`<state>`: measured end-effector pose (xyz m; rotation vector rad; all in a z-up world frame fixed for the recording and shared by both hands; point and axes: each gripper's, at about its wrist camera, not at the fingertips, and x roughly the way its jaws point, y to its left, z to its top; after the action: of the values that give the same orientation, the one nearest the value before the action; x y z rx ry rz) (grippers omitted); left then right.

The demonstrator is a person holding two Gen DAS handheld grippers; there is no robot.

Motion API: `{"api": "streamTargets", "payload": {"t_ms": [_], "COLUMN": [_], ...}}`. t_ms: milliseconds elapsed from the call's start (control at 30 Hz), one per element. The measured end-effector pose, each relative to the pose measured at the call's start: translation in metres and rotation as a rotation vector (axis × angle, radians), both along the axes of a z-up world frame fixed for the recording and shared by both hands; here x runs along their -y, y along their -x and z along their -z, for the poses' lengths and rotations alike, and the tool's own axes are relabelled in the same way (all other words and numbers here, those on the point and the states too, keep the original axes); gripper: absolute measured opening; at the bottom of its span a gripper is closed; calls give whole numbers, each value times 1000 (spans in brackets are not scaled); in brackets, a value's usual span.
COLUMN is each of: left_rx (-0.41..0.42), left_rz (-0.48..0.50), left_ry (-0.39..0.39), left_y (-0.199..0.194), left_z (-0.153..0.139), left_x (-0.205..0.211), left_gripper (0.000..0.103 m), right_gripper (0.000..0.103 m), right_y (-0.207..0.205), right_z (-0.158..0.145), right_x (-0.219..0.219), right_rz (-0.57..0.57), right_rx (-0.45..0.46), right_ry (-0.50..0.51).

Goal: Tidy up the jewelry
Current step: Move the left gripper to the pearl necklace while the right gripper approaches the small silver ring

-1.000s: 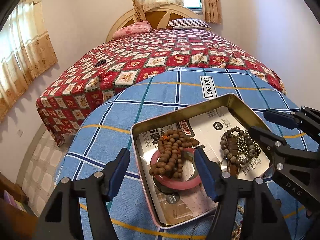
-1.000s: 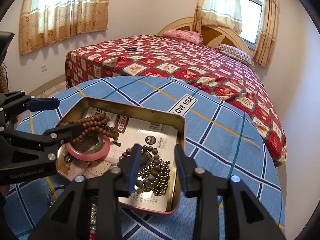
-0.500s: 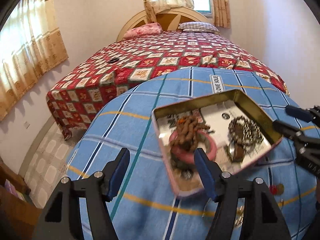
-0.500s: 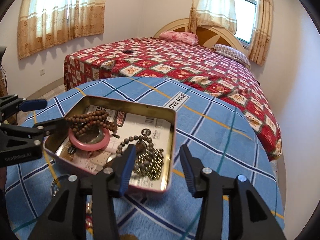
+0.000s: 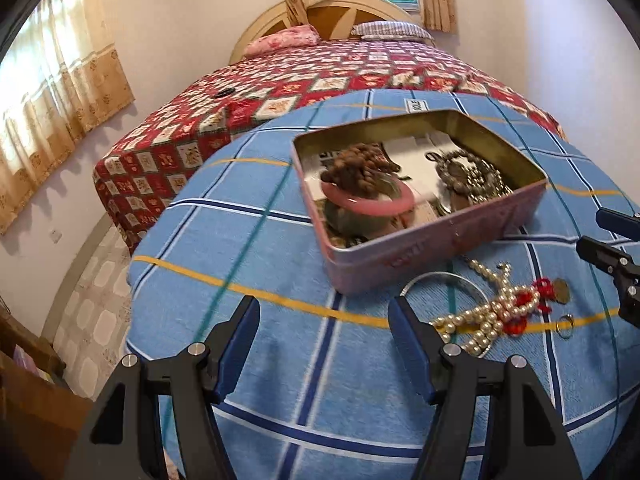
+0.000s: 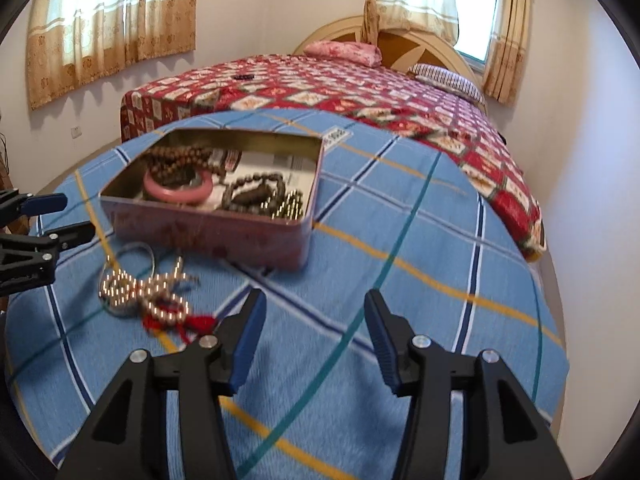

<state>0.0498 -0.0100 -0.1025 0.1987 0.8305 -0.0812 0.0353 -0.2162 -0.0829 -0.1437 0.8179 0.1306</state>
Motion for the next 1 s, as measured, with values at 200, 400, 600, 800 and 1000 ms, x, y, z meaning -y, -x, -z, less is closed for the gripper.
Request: {"api": "streamTargets", "payload": {"t_ms": [200, 400, 600, 800, 1000], "left_rx": [-22, -33, -44, -49, -63], "left_rz": [4, 15, 22, 46, 106], "left_ry": [-20, -20, -7, 19, 50], "left_y": [-6, -13, -15, -11, 2], "left_z": [9, 15, 21, 21, 21], "left_x": [7, 10, 10, 12, 20], "left_gripper": [67, 67, 67, 41, 7], "right_gripper": [53, 53, 53, 53, 41], "right_y": [9, 15, 18, 33, 37], "right_z": [7, 10, 14, 17, 26], "right_x": [-7, -18, -26, -30, -33], "right_rz": [-31, -73, -103, -133, -150], "right_rx": [-22, -26, -43, -69, -90], "right_ry": [-6, -19, -26, -45, -59]}}
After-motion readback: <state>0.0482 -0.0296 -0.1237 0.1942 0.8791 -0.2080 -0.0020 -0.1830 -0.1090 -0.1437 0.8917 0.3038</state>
